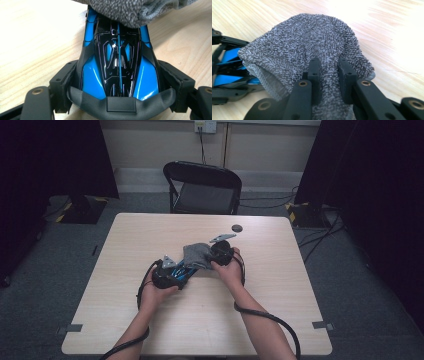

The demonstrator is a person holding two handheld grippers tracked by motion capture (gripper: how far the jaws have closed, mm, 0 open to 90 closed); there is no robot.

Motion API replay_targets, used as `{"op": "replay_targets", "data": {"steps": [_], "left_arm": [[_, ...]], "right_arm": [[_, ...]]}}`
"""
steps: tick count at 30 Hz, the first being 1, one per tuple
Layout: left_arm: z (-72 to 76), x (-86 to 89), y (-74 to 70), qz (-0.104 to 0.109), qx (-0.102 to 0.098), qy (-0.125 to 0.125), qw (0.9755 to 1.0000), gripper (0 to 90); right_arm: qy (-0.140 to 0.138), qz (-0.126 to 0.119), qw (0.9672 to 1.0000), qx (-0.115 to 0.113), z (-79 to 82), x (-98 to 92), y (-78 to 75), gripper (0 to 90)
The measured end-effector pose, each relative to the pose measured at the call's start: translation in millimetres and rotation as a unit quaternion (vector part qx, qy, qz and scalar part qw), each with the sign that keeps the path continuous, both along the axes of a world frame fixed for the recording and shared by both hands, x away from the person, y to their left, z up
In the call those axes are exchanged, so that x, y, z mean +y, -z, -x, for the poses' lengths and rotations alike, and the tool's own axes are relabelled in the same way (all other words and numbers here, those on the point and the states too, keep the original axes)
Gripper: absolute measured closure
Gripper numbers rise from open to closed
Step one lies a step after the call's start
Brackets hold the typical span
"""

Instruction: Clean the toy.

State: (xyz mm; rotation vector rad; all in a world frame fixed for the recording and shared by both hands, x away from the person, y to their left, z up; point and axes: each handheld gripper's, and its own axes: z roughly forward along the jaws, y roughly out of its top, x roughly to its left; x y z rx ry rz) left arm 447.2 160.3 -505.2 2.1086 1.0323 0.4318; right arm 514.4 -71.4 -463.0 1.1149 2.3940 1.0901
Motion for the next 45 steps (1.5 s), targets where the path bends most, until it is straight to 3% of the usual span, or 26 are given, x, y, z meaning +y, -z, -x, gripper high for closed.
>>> {"op": "replay_targets", "data": {"steps": [26,45], "left_arm": [[0.0,0.1,0.0,0.0,0.0,0.0,1.0,24.3],[-0.1,0.0,0.0,0.0,0.0,0.0,1.0,24.3]], "right_arm": [[0.032,0.018,0.9993,0.002,-6.3,-26.7,6.6,75.1],[0.055,0.023,0.9982,0.0,-4.3,-59.2,5.8,75.0]]}}
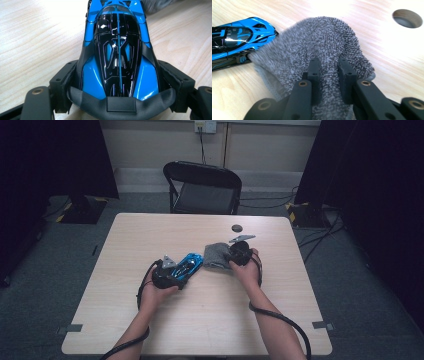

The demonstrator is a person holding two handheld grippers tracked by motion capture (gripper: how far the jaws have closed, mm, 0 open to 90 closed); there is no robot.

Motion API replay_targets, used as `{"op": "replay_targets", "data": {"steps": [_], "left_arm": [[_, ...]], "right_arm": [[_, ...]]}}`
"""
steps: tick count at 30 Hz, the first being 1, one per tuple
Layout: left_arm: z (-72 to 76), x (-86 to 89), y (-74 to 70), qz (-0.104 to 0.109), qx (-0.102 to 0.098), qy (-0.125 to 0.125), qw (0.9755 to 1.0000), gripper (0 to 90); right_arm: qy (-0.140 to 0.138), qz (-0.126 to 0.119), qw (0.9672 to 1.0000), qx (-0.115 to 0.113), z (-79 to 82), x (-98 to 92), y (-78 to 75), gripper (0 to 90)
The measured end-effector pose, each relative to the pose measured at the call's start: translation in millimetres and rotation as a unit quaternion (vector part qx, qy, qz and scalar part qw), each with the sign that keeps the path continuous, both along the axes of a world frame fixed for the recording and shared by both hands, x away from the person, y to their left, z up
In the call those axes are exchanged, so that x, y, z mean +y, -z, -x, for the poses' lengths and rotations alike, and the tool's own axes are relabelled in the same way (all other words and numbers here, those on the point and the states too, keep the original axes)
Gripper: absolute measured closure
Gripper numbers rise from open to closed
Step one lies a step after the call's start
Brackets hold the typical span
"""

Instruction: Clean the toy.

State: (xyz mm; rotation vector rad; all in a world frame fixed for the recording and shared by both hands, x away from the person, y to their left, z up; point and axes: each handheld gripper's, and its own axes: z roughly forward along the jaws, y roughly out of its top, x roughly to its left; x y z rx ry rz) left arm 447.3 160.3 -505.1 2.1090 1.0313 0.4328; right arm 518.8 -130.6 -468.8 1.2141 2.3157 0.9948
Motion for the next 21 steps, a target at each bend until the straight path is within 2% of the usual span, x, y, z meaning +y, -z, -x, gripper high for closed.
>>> {"op": "replay_targets", "data": {"steps": [8,15,21], "left_arm": [[0.0,0.0,0.0,0.0,0.0,0.0,1.0,24.3],[0.1,-0.1,0.0,0.001,0.0,0.0,1.0,24.3],[0.1,-0.1,0.0,0.0,0.0,0.0,1.0,24.3]], "right_arm": [[0.01,-0.019,0.9997,-0.01,2.8,-14.3,-11.1,75.0],[-0.002,-0.038,0.9989,-0.026,11.5,-16.9,-30.7,75.0],[-0.017,-0.049,0.9982,-0.029,18.6,-12.3,-38.2,75.1]]}}
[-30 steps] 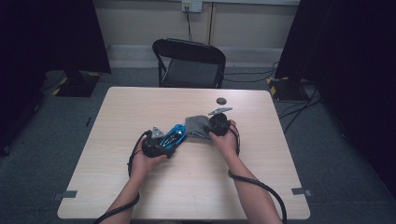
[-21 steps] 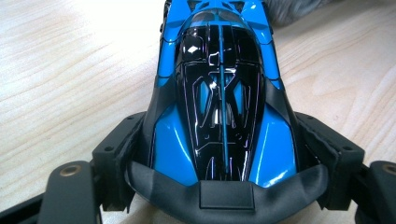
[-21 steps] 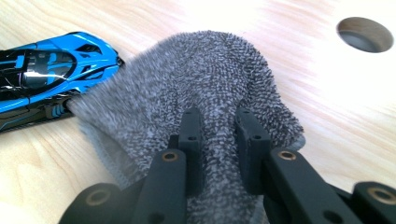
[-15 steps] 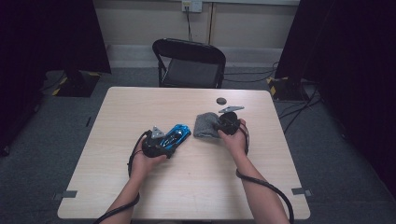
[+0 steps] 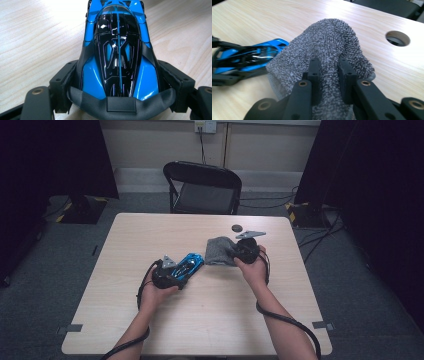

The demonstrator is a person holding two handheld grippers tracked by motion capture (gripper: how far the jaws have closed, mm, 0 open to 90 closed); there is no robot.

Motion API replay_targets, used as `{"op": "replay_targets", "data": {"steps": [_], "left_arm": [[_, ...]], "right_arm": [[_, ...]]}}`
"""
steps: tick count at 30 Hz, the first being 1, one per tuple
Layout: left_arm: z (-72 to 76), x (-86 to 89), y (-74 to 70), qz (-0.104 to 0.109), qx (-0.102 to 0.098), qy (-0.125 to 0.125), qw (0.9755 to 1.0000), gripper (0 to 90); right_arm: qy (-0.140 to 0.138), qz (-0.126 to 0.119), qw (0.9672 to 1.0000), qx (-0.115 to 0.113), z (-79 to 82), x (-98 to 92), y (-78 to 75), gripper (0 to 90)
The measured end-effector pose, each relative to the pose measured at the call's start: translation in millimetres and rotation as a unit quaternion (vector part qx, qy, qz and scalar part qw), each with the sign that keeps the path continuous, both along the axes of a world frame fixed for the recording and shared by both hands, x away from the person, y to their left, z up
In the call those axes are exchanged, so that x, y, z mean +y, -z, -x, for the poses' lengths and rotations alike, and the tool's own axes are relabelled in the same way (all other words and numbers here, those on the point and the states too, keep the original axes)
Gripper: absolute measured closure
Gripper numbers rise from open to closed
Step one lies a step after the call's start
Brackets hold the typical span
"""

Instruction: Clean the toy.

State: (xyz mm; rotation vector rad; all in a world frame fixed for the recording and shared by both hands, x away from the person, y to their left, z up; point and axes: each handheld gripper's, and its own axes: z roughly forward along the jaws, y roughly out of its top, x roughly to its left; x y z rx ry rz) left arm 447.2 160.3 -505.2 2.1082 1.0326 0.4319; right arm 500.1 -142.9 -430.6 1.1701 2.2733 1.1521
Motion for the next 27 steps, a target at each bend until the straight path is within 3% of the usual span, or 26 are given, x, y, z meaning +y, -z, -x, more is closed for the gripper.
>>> {"op": "replay_targets", "data": {"steps": [9,27], "left_arm": [[0.0,0.0,0.0,0.0,0.0,0.0,1.0,24.3],[0.0,0.0,0.0,0.0,0.0,0.0,1.0,24.3]], "right_arm": [[-0.038,-0.019,0.9991,-0.004,10.6,22.2,-9.1,75.1],[-0.086,-0.014,0.9962,-0.006,20.9,64.2,-8.9,75.0]]}}
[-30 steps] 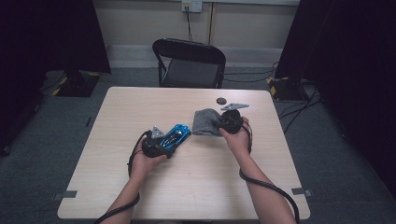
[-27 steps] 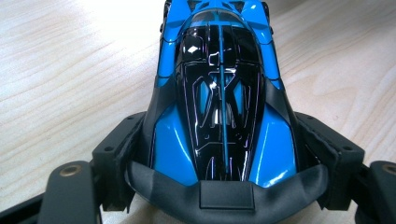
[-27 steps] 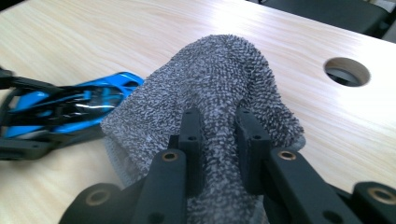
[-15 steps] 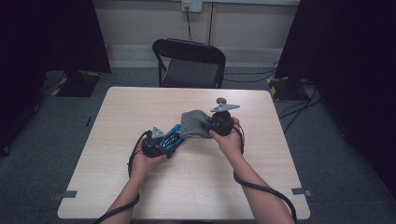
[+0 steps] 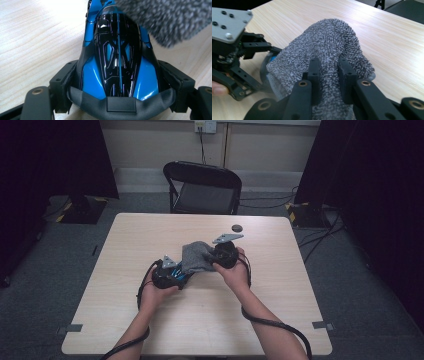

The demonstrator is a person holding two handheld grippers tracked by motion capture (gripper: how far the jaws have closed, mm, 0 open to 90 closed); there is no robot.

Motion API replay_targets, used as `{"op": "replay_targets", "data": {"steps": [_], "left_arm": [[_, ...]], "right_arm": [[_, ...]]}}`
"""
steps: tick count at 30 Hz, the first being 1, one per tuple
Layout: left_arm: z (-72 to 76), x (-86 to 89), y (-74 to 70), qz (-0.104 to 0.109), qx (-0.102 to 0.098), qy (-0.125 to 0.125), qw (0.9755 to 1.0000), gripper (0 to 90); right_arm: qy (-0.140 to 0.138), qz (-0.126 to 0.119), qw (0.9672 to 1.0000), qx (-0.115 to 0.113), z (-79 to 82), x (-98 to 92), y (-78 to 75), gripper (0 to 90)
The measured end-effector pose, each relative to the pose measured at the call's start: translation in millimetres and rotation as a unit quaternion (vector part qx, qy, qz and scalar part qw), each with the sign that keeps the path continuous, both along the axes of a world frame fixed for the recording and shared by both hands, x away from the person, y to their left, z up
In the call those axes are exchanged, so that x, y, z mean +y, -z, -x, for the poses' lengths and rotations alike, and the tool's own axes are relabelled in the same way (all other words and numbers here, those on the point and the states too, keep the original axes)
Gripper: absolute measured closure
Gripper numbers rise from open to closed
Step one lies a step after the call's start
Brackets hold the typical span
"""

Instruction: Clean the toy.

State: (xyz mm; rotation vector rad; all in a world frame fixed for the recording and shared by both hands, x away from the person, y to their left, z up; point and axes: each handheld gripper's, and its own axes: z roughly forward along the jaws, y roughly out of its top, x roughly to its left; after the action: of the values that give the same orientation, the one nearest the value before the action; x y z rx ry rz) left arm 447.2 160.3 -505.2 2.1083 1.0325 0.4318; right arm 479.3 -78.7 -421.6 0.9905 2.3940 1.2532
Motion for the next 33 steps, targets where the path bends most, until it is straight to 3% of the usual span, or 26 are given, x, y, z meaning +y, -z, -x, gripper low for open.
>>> {"op": "replay_targets", "data": {"steps": [17,33], "left_arm": [[-0.1,0.1,-0.1,-0.001,0.0,0.001,1.0,24.3],[-0.1,0.2,-0.1,-0.001,0.0,0.001,1.0,24.3]], "right_arm": [[-0.051,0.012,0.9986,0.011,13.5,43.2,11.9,75.0],[-0.037,0.049,0.9979,0.019,4.7,57.9,36.6,74.9]]}}
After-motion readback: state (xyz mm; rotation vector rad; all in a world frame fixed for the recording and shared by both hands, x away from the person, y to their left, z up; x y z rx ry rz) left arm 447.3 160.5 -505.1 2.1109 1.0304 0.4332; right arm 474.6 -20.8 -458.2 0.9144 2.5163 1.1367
